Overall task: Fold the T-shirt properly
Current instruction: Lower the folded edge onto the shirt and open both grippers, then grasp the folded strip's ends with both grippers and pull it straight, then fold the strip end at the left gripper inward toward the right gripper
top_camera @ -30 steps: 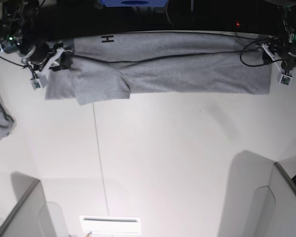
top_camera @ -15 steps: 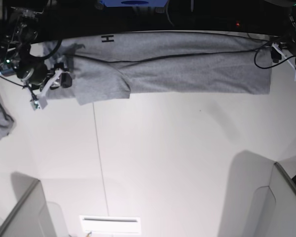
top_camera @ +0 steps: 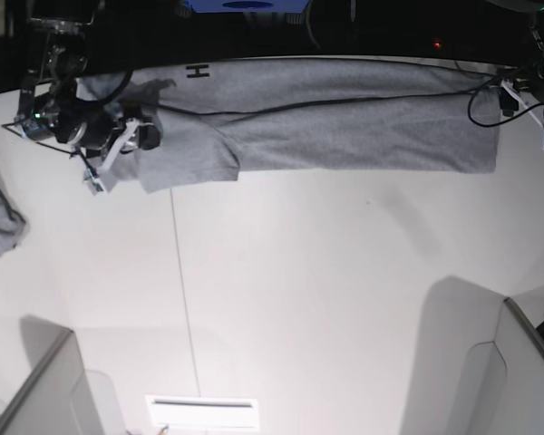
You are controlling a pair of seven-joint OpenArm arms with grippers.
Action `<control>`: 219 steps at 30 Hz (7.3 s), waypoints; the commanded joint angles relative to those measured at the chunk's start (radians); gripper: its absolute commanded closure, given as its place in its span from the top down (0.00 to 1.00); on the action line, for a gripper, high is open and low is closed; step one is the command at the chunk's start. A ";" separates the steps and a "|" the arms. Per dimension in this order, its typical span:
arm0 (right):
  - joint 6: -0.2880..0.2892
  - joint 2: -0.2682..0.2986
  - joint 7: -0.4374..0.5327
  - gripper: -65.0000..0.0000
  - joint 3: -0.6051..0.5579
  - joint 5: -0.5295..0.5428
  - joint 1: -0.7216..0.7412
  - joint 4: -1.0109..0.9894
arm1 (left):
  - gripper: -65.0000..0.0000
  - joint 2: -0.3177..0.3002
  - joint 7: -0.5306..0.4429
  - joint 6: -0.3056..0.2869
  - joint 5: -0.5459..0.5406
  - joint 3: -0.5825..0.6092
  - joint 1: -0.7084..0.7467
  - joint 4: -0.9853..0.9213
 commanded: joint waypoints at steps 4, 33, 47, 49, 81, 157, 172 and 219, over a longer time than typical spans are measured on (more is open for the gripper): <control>0.007 0.003 0.010 0.44 0.006 0.013 0.010 0.014 | 0.74 -0.016 -0.009 -0.001 0.005 -0.011 0.005 0.012; 0.007 -0.002 -0.090 0.00 0.116 0.027 -0.151 0.207 | 0.74 -0.017 -0.009 -0.001 0.007 -0.011 0.003 0.007; 0.002 -0.002 -0.080 0.05 0.116 0.007 -0.196 0.206 | 0.72 0.030 -0.009 -0.001 0.008 -0.015 -0.058 0.006; 0.002 -0.002 -0.051 0.33 0.116 -0.031 -0.199 0.213 | 0.60 0.059 -0.011 -0.001 0.007 -0.023 -0.084 0.011; 0.002 0.014 0.305 0.00 -0.012 -0.452 0.189 -0.290 | 0.00 0.118 -0.162 0.108 0.010 0.094 -0.420 -0.425; 0.185 -0.220 0.211 0.00 -0.012 -0.476 -0.127 0.281 | 0.00 0.030 -0.242 -0.113 -0.221 -0.101 -0.293 -0.361; 0.185 -0.221 0.211 0.00 -0.009 -0.476 -0.127 0.281 | 0.00 0.090 -0.241 -0.113 -0.219 0.040 -0.146 0.017; 0.184 -0.221 0.200 0.00 -0.006 -0.476 -0.128 0.278 | 0.00 0.095 -0.241 0.020 -0.219 0.643 -0.192 0.069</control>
